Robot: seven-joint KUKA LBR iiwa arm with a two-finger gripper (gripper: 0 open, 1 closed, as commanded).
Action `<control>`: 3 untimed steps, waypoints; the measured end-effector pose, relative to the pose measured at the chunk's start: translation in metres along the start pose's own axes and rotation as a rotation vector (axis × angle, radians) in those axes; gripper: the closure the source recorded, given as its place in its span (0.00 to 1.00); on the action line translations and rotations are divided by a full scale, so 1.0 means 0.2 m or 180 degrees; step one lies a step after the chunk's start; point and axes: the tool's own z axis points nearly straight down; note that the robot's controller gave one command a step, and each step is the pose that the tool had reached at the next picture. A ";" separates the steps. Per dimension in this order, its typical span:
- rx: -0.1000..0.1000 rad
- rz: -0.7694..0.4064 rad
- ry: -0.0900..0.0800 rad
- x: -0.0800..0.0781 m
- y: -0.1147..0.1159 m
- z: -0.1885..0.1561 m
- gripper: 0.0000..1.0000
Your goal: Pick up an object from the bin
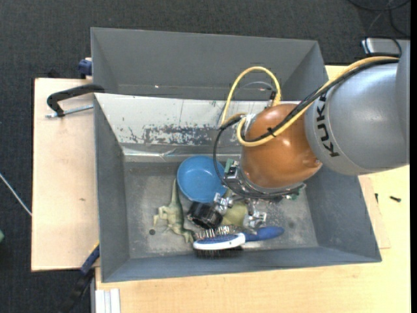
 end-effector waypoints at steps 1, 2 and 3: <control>-0.0053 0.0041 -0.0041 -0.02 0.01 -0.66 1.00; -0.0081 0.0038 -0.0026 -0.02 0.02 -0.63 0.00; -0.0091 -0.1591 -0.0030 -0.20 0.06 0.04 0.00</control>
Offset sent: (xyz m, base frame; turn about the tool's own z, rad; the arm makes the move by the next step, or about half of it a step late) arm -0.0063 0.0056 0.1259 0.0094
